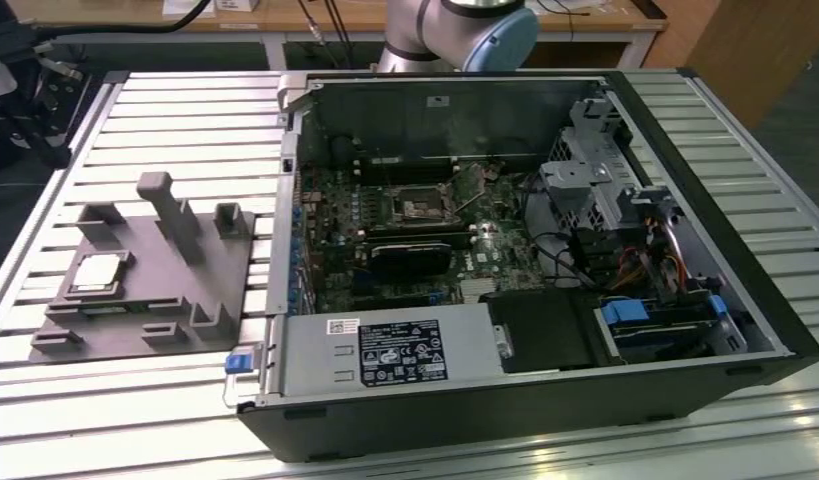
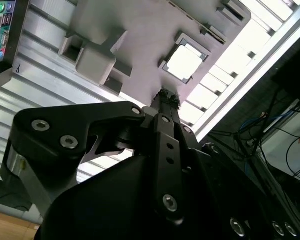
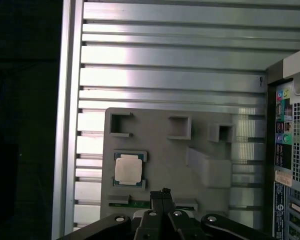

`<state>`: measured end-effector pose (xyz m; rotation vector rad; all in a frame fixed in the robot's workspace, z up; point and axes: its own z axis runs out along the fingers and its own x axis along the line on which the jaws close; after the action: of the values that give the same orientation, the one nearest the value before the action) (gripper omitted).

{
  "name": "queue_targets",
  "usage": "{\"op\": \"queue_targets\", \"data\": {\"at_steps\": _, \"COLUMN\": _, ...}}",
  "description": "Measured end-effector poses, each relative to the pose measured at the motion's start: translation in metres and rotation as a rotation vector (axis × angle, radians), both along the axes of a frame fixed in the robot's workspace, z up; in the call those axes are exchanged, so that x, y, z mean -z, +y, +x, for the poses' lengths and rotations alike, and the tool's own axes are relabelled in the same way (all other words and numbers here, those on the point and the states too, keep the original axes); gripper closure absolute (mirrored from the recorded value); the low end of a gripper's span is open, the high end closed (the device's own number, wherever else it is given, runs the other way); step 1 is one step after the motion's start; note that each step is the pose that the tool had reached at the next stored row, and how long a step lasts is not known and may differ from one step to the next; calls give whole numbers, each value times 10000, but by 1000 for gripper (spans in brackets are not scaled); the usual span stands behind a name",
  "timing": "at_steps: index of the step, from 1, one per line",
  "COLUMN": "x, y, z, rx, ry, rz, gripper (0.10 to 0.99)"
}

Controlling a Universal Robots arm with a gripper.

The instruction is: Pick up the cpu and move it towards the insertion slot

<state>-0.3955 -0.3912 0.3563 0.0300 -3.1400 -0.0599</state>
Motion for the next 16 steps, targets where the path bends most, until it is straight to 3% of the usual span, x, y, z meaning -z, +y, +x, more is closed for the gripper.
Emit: {"op": "queue_targets", "data": {"at_steps": 16, "x": 5, "y": 0, "z": -130, "rx": 0, "ry": 0, "rz": 0, "gripper": 980}}
